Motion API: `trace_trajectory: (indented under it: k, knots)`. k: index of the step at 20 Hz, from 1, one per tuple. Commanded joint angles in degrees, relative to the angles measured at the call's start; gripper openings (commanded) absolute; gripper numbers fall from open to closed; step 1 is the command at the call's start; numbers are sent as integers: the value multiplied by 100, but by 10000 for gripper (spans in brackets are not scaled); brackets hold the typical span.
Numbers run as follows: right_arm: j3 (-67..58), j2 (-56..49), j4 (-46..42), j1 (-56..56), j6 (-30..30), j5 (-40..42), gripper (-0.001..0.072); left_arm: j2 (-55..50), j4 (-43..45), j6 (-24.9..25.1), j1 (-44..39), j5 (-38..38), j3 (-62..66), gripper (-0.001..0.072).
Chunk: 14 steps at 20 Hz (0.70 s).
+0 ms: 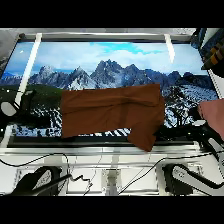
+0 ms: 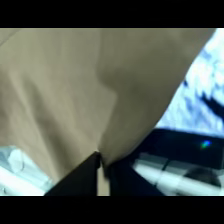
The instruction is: Fold the clothes and pants, and hang the long-sleeved shirts on hangers.
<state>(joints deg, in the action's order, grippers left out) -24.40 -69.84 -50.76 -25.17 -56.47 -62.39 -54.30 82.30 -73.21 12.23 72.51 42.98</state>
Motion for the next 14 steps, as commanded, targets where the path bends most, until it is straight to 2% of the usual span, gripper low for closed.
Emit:
trace_trajectory:
  k: [1, 2, 3, 4, 7, 12, 14]
  knots:
    - [-7, 7, 153, -2, 68, 472, 15, -4, 105, -96, 7, 149, -452, 415]
    - [-7, 48, 175, -2, 68, 472, 15, -4, 107, -94, 7, 151, -562, 416]
    - [-7, 105, 223, -2, 68, 472, 14, -2, 105, -94, 7, 157, -623, 450]
    - [-7, 162, 260, -2, 68, 472, 14, -2, 101, -94, 7, 173, -645, 516]
    - [-7, 271, 275, -2, 68, 476, 15, -4, -313, -83, 31, 162, -651, 515]
    - [-7, 271, 282, -2, 68, 470, 14, -205, -1351, 15, 505, -293, -992, 514]
    - [-7, 271, 297, -2, 63, 452, 14, -466, -1519, 17, 612, -289, -1134, 484]
